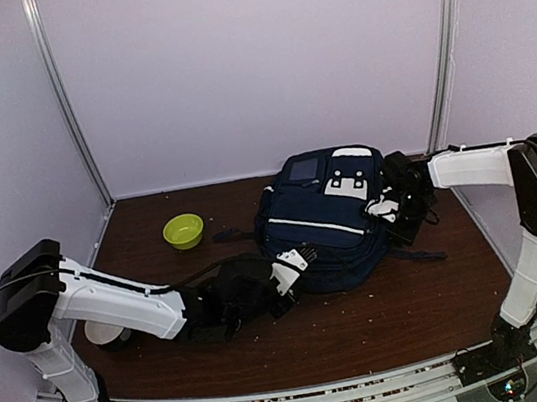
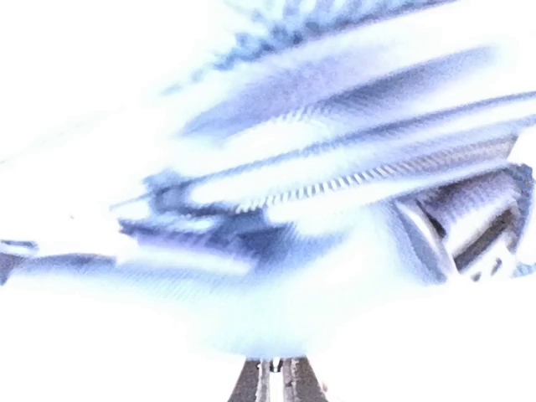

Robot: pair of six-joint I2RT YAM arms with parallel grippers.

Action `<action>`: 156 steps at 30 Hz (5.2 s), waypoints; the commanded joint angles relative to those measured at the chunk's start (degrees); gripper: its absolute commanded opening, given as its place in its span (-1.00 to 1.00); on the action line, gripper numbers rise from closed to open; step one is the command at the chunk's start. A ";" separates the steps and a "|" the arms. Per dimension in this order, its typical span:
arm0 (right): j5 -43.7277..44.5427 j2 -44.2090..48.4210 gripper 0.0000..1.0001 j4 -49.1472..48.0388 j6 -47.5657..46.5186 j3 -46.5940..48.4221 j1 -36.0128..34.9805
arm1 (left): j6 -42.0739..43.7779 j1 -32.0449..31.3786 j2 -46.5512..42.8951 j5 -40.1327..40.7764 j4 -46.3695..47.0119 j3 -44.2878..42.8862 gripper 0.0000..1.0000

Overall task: Pack the student bag
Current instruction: Rotate the student bag to the center of the board, then pick up the largest pocket of the bag from the student bag, then hold the largest pocket of the student bag.

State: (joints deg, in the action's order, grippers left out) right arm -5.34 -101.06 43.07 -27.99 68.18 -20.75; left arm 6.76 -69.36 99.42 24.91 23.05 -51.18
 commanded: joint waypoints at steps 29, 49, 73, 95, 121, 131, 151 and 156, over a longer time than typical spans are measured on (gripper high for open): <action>-31.59 -7.86 -0.99 10.77 10.57 13.55 -23.21 | -9.88 -0.04 -8.66 -1.60 5.11 9.02 -1.00; -40.20 -11.82 -0.29 11.67 15.12 22.96 -25.06 | -28.57 -6.44 -20.71 2.54 -22.85 11.13 -0.38; -36.68 20.46 -0.25 -2.79 9.56 1.09 -6.44 | -29.97 8.19 -0.54 -32.99 -17.43 -0.89 -0.21; -37.29 18.47 -0.24 -3.71 9.61 0.77 -5.26 | -34.87 10.56 11.33 -26.85 -32.08 -13.17 -0.28; -26.19 20.08 -0.28 -3.68 1.04 -4.26 -11.08 | -33.16 10.56 -1.15 -25.39 -25.66 -3.21 -1.00; -25.44 16.06 -0.27 0.33 -16.78 -5.15 -20.76 | -29.41 10.69 0.25 -30.70 -20.59 -3.37 -1.00; -24.53 20.66 -0.27 -2.03 -12.73 -8.54 -20.73 | -31.48 15.13 9.23 -41.34 -17.79 -7.84 -0.49; -24.40 20.11 -0.27 -1.77 -12.27 -7.50 -20.75 | -35.11 15.13 7.18 -41.00 -11.93 -5.43 -0.42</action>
State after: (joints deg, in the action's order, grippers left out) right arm -30.87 -81.47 41.69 -41.36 60.01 -41.47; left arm -25.34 -54.70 108.16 -15.73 3.09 -58.33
